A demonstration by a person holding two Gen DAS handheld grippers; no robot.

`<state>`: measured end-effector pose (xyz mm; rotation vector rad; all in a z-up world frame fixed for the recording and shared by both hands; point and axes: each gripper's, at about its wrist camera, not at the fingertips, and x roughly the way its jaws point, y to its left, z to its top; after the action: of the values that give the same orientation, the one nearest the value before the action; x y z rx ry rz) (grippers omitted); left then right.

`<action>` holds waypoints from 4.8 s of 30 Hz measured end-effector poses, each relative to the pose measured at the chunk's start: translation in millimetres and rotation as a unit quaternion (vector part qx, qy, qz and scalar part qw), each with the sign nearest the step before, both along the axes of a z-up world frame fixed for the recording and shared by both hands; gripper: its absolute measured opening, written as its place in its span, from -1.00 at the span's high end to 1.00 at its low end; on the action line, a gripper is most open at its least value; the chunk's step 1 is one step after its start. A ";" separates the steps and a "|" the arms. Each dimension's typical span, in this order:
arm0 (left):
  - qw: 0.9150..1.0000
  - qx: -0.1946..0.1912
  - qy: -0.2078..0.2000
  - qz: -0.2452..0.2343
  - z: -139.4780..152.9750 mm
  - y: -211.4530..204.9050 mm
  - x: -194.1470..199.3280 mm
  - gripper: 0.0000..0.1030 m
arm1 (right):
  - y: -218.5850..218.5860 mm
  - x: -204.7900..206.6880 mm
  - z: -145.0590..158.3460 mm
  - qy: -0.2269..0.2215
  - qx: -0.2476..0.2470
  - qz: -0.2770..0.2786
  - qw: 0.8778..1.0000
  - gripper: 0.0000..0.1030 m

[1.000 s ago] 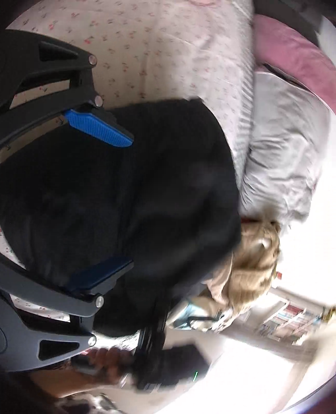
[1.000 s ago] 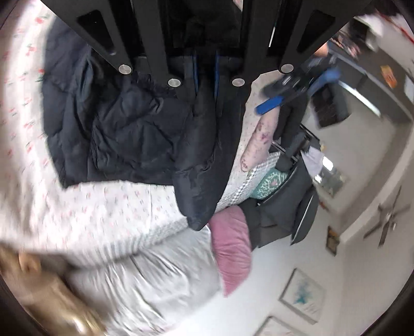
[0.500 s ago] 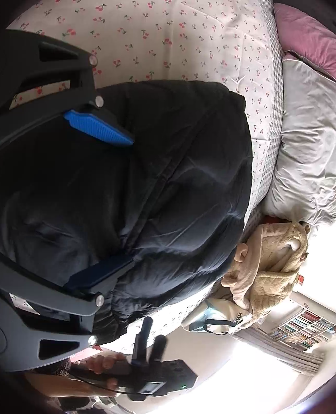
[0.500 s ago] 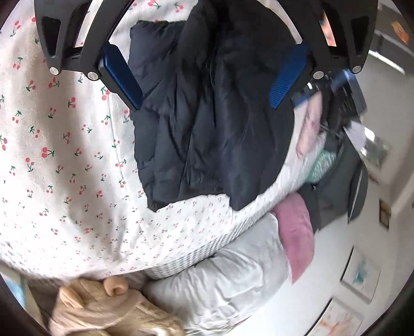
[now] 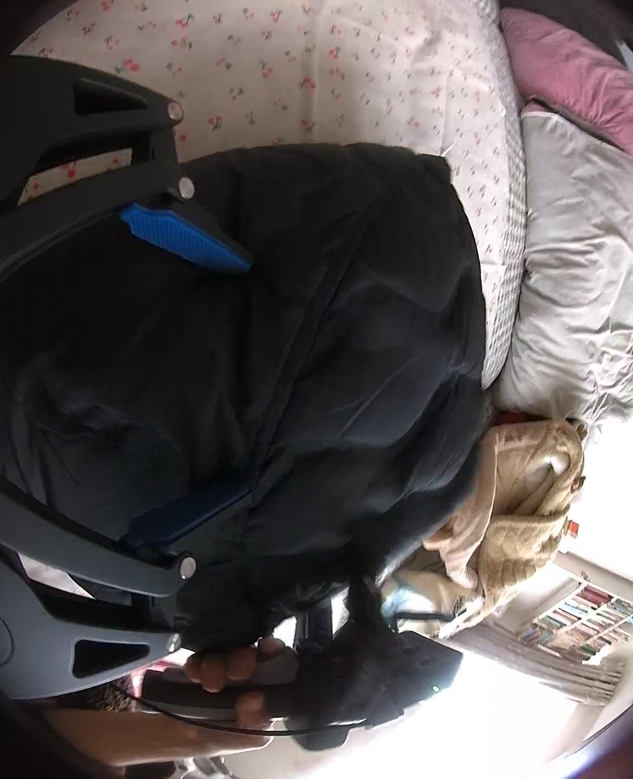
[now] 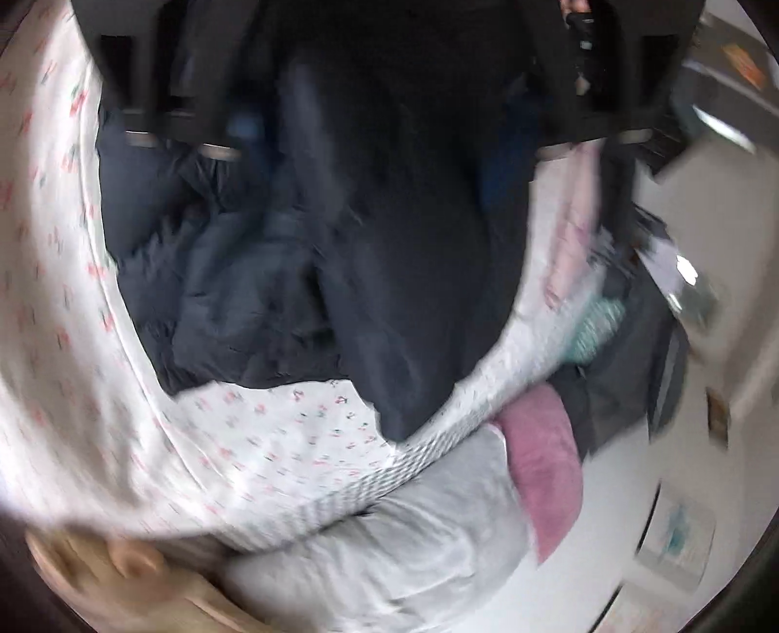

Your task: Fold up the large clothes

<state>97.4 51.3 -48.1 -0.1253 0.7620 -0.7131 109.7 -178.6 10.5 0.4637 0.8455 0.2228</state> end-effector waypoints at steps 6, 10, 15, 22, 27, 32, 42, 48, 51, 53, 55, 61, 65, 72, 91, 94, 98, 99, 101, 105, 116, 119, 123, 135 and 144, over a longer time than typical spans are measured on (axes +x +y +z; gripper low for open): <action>0.998 -0.047 0.004 0.045 22.3 26.4 13.5 -0.88 | 3.7 -15.2 42.5 -0.086 -0.001 0.020 0.996 0.62; 0.992 -0.092 0.022 0.087 25.7 52.9 27.9 -0.99 | -38.8 -41.0 62.7 -0.117 0.014 -0.013 0.993 0.60; 0.985 -0.107 0.096 0.093 -1.3 56.8 50.6 -0.99 | -95.6 -38.4 -4.0 0.017 0.007 -0.088 0.996 -0.21; 0.972 -0.122 0.197 0.036 -30.1 34.5 61.0 -0.99 | -130.4 -45.5 -46.6 0.111 0.099 -0.102 0.984 -0.74; 0.958 -0.156 0.239 0.024 -42.5 42.1 61.2 -0.99 | -140.1 -58.1 -38.0 0.084 0.140 -0.083 0.983 -0.76; 0.933 -0.173 0.316 0.003 -80.7 34.0 62.5 -0.99 | -148.2 -45.0 -80.6 0.152 0.195 -0.075 0.966 -0.87; 0.908 -0.221 0.356 0.001 -101.8 25.2 53.5 -1.00 | -141.0 -34.4 -108.6 0.145 0.269 -0.046 0.951 -0.72; 0.947 -0.180 0.264 0.039 -60.9 26.0 41.7 -0.59 | -137.2 -39.3 -92.3 0.098 0.298 -0.051 0.948 -0.05; 0.958 -0.170 0.225 0.048 -39.4 25.1 36.6 -0.44 | -133.7 -44.7 -80.4 0.068 0.305 -0.044 0.949 0.11; 0.964 -0.171 0.196 0.053 -21.9 24.8 30.7 -0.40 | -129.6 -45.2 -67.7 0.049 0.288 -0.040 0.955 0.15; 0.970 -0.170 0.164 0.051 -1.3 20.4 26.0 -0.38 | -128.7 -51.2 -50.0 0.021 0.270 -0.035 0.962 0.18; 0.982 -0.169 0.087 0.009 54.5 -22.0 22.7 -0.33 | -158.6 -89.8 4.8 -0.078 0.255 -0.054 0.962 0.25; 0.982 -0.177 0.058 -0.040 91.7 -79.4 25.8 -0.33 | -195.6 -133.0 38.8 -0.150 0.231 -0.095 0.957 0.25; 0.967 -0.217 0.012 -0.135 131.7 -168.1 21.8 -0.33 | -244.0 -216.4 95.8 -0.273 0.152 -0.178 0.933 0.25; 0.991 0.010 0.037 -0.129 82.5 -286.5 35.7 -0.76 | -302.7 -217.7 21.6 0.017 0.040 -0.401 0.915 -0.28; 0.992 0.024 0.033 -0.120 84.3 -284.8 35.6 -0.76 | -296.7 -224.7 28.3 0.012 0.032 -0.408 0.913 -0.31; 0.994 0.041 0.014 -0.104 88.6 -274.0 31.1 -0.76 | -286.9 -216.9 40.6 0.012 -0.027 -0.416 0.909 -0.38; 0.995 0.043 0.006 -0.095 90.1 -269.2 30.1 -0.76 | -281.4 -212.7 45.3 0.014 -0.051 -0.418 0.907 -0.42; 0.996 0.048 -0.017 -0.075 92.5 -261.0 26.5 -0.77 | -275.4 -209.3 51.7 0.020 -0.098 -0.427 0.899 -0.49; 0.995 0.047 -0.065 -0.063 95.3 -257.7 12.3 -0.77 | -259.7 -214.4 75.3 -0.015 -0.185 -0.466 0.865 -0.49; 0.987 0.064 -0.111 -0.099 66.4 -308.0 -0.5 -1.00 | -251.0 -142.6 29.2 -0.003 -0.230 -0.355 0.906 -0.52; 0.987 0.071 -0.102 -0.106 61.9 -312.7 3.3 -1.00 | -273.0 -150.1 16.8 0.005 -0.163 -0.371 0.914 -0.54; 0.987 0.079 -0.092 -0.101 73.9 -299.1 -3.0 -1.00 | -263.3 -156.6 30.1 0.010 -0.167 -0.373 0.913 -0.58; 0.986 0.153 -0.046 -0.049 87.2 -216.9 -71.0 -1.00 | -167.3 -194.0 70.0 0.006 -0.213 -0.346 0.914 -0.75; 0.987 0.153 -0.033 -0.045 66.3 -190.4 -127.2 -1.00 | -102.5 -237.9 33.5 0.063 -0.255 -0.338 0.903 -0.75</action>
<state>-29.8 -139.1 18.1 0.2124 0.8086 -0.6745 -128.2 -281.1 44.0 0.2527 0.7852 -0.6689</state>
